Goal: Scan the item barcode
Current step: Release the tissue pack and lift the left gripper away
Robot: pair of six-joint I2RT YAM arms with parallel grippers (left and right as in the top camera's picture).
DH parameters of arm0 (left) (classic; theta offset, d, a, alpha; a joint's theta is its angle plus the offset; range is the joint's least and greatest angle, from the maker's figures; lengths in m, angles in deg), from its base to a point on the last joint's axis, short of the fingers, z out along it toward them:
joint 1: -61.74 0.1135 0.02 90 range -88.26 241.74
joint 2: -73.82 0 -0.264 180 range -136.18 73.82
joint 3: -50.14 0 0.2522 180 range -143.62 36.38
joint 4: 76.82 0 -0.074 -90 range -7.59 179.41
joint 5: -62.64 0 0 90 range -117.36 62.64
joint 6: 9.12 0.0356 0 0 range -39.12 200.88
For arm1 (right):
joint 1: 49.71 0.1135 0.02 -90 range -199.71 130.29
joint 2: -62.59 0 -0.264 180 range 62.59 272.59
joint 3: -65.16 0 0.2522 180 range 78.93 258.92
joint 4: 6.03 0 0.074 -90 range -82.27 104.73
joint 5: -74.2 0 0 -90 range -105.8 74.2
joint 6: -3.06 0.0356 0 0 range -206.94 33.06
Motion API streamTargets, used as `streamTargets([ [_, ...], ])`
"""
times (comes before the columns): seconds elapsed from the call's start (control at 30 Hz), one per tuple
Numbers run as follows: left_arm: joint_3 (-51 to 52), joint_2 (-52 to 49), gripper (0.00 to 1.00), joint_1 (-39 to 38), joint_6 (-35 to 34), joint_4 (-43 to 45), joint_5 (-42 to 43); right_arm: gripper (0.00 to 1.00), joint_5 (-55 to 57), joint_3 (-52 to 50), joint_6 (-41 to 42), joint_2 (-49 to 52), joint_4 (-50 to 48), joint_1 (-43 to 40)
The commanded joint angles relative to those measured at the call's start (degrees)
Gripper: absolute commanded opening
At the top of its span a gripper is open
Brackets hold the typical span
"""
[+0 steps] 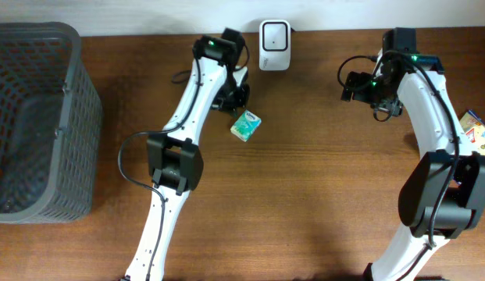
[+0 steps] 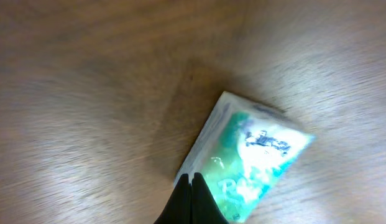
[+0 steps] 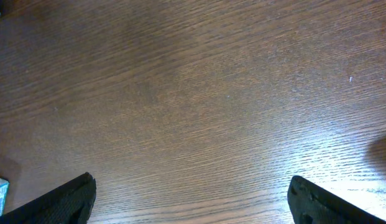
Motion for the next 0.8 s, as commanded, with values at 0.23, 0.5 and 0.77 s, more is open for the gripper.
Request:
streamTargets([
  [0.23, 15.1, 1.6, 0.00, -0.6, -0.5, 7.8, 1.3, 0.99, 0.9, -0.1, 0.2, 0.3, 0.1, 0.3],
  [0.5, 15.8, 1.7, 0.00, -0.6, -0.5, 8.7, -2.8, 0.99, 0.9, -0.1, 0.3, 0.3, 0.1, 0.3],
  [0.77, 0.6, 4.1, 0.04, -0.3, -0.5, 0.5, -2.8, 0.99, 0.9, -0.1, 0.3, 0.3, 0.1, 0.3],
])
